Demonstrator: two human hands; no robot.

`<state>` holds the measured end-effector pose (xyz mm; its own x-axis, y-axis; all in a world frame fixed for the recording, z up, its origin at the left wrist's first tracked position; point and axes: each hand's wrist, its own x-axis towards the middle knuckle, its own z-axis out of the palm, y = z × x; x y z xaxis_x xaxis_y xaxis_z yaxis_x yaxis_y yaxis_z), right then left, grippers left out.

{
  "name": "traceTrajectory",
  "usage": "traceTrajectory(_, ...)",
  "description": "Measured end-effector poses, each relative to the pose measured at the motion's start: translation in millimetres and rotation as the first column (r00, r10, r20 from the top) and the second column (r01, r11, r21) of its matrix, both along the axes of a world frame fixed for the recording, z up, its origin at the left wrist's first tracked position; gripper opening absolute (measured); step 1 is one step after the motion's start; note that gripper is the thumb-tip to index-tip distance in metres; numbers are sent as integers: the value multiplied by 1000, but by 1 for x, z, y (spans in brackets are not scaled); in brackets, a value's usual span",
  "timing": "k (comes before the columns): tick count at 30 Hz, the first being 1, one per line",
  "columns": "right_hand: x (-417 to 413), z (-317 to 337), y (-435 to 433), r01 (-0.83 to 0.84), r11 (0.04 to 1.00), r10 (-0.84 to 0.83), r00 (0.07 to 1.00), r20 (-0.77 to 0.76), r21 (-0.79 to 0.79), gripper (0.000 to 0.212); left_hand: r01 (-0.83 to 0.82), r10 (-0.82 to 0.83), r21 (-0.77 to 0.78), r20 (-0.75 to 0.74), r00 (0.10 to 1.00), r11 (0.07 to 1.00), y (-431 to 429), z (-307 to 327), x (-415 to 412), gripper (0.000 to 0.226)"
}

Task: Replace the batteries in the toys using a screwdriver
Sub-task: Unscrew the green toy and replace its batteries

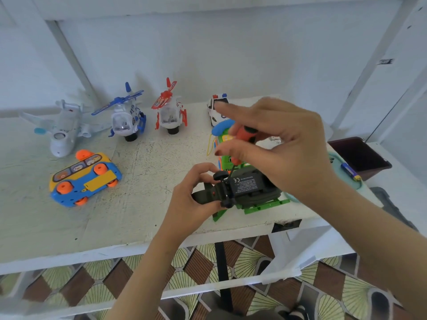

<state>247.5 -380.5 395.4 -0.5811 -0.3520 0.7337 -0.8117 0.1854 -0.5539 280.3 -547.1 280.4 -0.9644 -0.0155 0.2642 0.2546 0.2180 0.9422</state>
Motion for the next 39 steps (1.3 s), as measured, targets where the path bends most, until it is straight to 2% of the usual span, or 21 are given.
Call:
traceTrajectory(2,-3,-4,1,83,996,-78,987,-142,30,29,2,-2,-1,2,1000,1000,0,1,0,55)
traceTrajectory(4,-3,-8,4,71,996,-60,984,-168,61,31,4,-4,8,-1,1000,1000,0,1,-1,52)
traceTrajectory(7,0,-7,9,-73,997,72,997,28,36,39,4,-4,24,7,1000,1000,-1,0,-1,51)
traceTrajectory(9,1,-4,8,-221,969,240,948,210,-110,42,3,-4,21,14,1000,1000,-2,0,-2,53)
traceTrajectory(11,1,-2,6,-265,934,330,900,286,-241,42,5,-6,13,15,1000,1000,-1,-1,-2,56)
traceTrajectory(13,2,-1,4,-205,944,278,916,289,-259,36,3,-4,8,12,1000,1000,0,0,-2,56)
traceTrajectory(15,2,-1,2,-89,972,144,957,252,-217,28,-1,1,6,10,1000,1000,0,1,-2,55)
traceTrajectory(18,2,-2,2,39,997,-35,998,59,-64,22,0,0,-2,9,1000,1000,1,2,0,54)
traceTrajectory(19,1,-2,3,17,999,-16,999,33,-33,26,1,-1,1,9,1000,1000,1,2,1,54)
traceTrajectory(22,0,3,6,-186,982,191,966,176,-41,40,-1,1,3,7,1000,1000,0,1,1,55)
traceTrajectory(24,1,5,8,-297,945,324,904,280,-135,49,-5,5,3,10,1000,1000,1,1,1,59)
traceTrajectory(26,2,5,6,-288,929,353,876,328,-232,51,-2,1,6,18,1000,1000,0,2,0,62)
traceTrajectory(27,3,3,4,-236,938,312,893,325,-253,47,1,-1,0,18,1000,1000,0,2,0,63)
traceTrajectory(29,2,0,1,-71,977,121,962,245,-203,33,4,-4,-1,14,1000,1000,0,2,0,61)
traceTrajectory(31,-1,-2,4,133,991,-133,991,17,-5,21,1,-1,17,15,1000,1000,0,2,0,57)
traceTrajectory(33,-2,-3,5,289,939,-258,950,-175,184,41,1,-1,29,18,1000,1000,0,1,0,54)
traceTrajectory(34,-3,-3,6,289,928,-253,952,-171,237,52,0,-1,36,21,1000,999,0,2,1,55)
traceTrajectory(37,-1,-1,8,44,961,-51,999,19,274,56,1,-2,45,25,1000,999,-2,0,0,60)
traceTrajectory(39,1,0,6,-119,979,96,984,147,163,55,-4,3,31,25,1000,1000,-1,1,0,58)
